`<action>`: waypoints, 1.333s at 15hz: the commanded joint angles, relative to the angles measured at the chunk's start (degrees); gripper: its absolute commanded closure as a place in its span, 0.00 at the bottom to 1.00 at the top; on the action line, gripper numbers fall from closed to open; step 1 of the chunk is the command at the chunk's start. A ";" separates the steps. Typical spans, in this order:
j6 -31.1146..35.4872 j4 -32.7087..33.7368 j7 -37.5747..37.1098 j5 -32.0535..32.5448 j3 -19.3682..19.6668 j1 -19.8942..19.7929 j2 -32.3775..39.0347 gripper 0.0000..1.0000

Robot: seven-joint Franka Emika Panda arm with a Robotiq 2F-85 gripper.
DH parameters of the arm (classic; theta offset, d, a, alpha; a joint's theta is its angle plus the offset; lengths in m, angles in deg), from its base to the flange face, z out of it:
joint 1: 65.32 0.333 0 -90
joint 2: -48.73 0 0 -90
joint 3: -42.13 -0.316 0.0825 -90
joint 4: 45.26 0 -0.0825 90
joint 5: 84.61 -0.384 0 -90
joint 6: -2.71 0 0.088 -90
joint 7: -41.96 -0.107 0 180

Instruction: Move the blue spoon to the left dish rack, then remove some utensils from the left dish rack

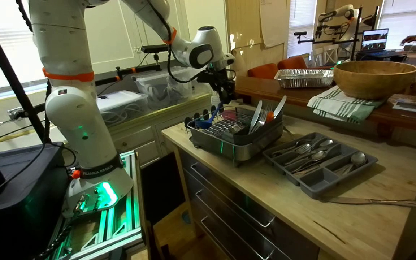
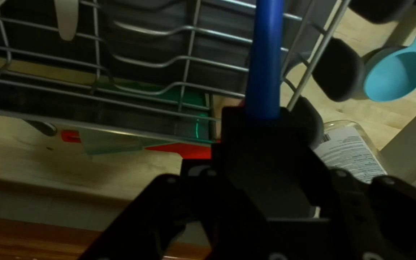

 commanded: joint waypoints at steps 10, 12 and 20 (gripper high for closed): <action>14.00 -6.01 -10.59 2.52 0.43 0.86 3.35 0.10; 12.04 -7.90 -14.40 2.19 1.62 0.86 -0.99 0.00; 10.10 -19.22 -20.21 -1.14 7.47 -2.64 -24.73 0.00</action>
